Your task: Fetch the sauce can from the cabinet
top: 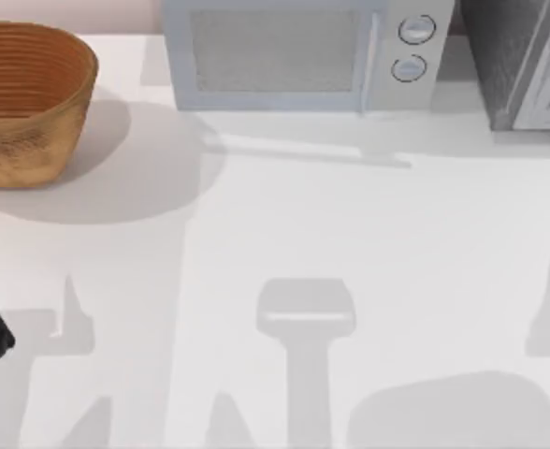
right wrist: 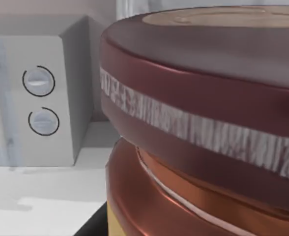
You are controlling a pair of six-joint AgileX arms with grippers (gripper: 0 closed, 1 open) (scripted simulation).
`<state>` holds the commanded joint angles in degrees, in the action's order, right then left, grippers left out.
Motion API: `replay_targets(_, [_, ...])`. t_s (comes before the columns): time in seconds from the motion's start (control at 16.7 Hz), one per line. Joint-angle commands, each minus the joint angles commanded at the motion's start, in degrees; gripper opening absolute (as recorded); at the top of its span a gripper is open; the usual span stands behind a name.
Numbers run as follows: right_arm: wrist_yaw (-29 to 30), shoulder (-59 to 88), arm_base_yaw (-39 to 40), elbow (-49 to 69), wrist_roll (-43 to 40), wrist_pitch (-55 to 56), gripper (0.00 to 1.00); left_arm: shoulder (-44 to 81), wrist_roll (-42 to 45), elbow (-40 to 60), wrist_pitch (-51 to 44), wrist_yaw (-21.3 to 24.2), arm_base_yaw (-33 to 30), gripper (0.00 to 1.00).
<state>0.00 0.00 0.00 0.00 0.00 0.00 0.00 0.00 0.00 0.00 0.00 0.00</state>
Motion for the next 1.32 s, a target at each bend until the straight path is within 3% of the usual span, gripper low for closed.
replay_targets(0.36, [-0.19, 0.79, 0.26, 0.29, 0.11, 0.36, 0.0, 0.0, 0.0, 0.0, 0.0, 0.0, 0.0, 1.0])
replay_targets(0.6, [-3.44, 8.2, 1.29, 4.13, 0.01, 6.91, 0.0, 0.0, 0.0, 0.0, 0.0, 0.0, 0.0, 1.0])
replay_targets(0.9, [-10.79, 28.02, 3.03, 12.41, -0.2, 22.65, 0.0, 0.0, 0.0, 0.0, 0.0, 0.0, 0.0, 1.0])
replay_targets(1.32, [-24.32, 67.93, 3.38, 26.69, -0.03, 49.15, 0.0, 0.0, 0.0, 0.0, 0.0, 0.0, 0.0, 1.0])
